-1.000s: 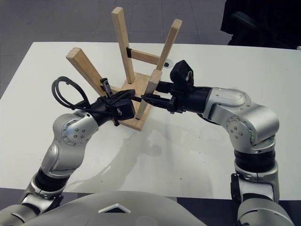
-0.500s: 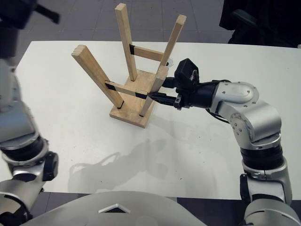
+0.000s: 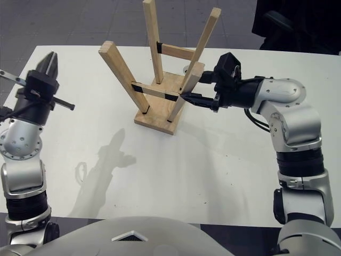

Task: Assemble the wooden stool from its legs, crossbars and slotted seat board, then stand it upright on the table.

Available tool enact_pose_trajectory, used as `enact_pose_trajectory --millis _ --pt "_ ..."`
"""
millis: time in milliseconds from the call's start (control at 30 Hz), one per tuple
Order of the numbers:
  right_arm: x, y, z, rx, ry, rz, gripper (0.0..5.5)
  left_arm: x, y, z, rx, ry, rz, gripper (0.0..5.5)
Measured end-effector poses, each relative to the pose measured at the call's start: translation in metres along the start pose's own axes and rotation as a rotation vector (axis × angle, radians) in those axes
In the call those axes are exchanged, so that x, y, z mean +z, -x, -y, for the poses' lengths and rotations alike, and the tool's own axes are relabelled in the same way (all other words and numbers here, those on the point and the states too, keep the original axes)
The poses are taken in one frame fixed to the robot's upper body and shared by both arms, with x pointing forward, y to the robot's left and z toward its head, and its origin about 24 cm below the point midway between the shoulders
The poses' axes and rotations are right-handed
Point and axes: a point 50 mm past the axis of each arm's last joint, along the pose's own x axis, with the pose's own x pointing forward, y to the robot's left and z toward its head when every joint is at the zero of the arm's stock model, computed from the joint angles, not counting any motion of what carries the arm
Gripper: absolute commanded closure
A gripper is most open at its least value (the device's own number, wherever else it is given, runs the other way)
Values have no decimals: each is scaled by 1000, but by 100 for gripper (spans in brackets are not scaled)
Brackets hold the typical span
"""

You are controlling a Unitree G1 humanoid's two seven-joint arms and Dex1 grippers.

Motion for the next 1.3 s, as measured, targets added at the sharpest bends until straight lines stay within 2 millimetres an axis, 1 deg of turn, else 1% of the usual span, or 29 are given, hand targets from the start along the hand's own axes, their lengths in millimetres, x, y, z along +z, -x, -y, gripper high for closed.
enact_pose_trajectory --millis 33,100,200,300,333,433,500,567,633,667,700,767,833,867,967,1000,1033,1067,1133,1300 --pt "3 -1 1 7 -6 26 196 -3 0 3 -10 13 -8 540" --pt "6 1 2 3 -20 42 196 -6 -2 10 -36 39 -3 540" --pt "2 5 1 22 -25 19 196 -12 -7 19 -72 61 -23 540" --pt "-14 25 -7 102 -71 -85 196 -17 -17 25 -99 80 -34 540" --pt "-15 32 -9 127 -92 -100 196 -17 -19 27 -103 82 -34 540" --pt "-7 47 -7 147 -118 -90 196 -24 -26 31 -116 88 -50 540" --pt "-9 48 -5 125 -119 -113 196 -28 -29 35 -131 93 -66 540" --pt "-18 43 0 31 -109 -165 231 -26 -36 41 -159 102 -66 540" --pt "-29 28 1 -66 -106 -203 260 -17 -45 47 -190 128 -37 540" --pt "-32 22 -1 -109 -101 -219 284 -11 -48 50 -205 146 -25 540" --pt "-35 17 -3 -181 -95 -243 295 -4 -51 55 -227 169 -15 540" --pt "-38 11 -15 -285 -79 -277 335 9 -50 59 -252 194 2 540" --pt "-40 9 -29 -339 -66 -300 366 20 -47 61 -259 216 19 540" --pt "-39 10 -36 -395 -34 -318 390 22 -43 63 -265 233 7 540" --pt "-33 7 -48 -516 47 -311 447 24 -36 69 -279 262 -20 540" --pt "-34 6 -49 -555 64 -313 460 24 -36 70 -277 267 -24 540" --pt "-35 6 -48 -595 80 -321 486 25 -36 71 -275 271 -25 540" --pt "-37 8 -45 -657 101 -337 506 26 -37 72 -271 274 -21 540" --pt "-39 7 -42 -716 107 -334 537 30 -39 74 -272 281 -10 540" --pt "-41 -1 -47 -759 62 -290 537 50 -38 88 -297 323 39 540"
